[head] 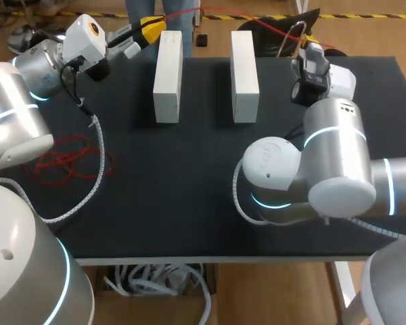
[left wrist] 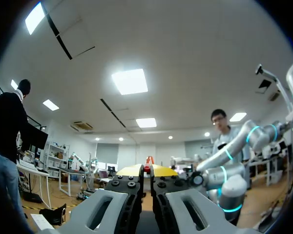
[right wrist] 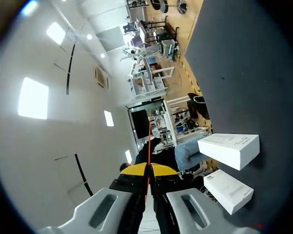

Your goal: Grab the tape and strap the tape.

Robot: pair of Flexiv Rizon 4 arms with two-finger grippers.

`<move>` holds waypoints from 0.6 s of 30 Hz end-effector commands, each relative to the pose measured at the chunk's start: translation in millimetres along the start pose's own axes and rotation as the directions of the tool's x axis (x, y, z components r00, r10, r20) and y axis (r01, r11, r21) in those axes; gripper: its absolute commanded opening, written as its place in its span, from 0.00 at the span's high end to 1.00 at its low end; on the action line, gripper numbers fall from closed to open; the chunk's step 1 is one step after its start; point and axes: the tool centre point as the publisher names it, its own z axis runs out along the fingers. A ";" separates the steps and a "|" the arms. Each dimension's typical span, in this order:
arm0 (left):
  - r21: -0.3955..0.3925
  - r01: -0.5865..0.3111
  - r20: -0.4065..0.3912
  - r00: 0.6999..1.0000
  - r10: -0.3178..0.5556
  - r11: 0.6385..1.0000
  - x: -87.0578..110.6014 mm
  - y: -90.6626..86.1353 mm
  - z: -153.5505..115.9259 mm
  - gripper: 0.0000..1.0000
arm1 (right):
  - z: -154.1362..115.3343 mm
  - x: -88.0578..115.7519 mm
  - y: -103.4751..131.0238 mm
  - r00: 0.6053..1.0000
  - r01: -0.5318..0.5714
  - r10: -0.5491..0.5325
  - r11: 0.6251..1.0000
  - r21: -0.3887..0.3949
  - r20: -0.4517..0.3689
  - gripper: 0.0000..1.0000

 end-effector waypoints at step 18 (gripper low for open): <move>-0.135 0.020 -0.020 1.000 -0.023 0.991 4.9 -14.6 0.1 1.00 | 0.6 1.9 0.9 1.000 0.002 -0.002 1.000 0.002 0.004 1.00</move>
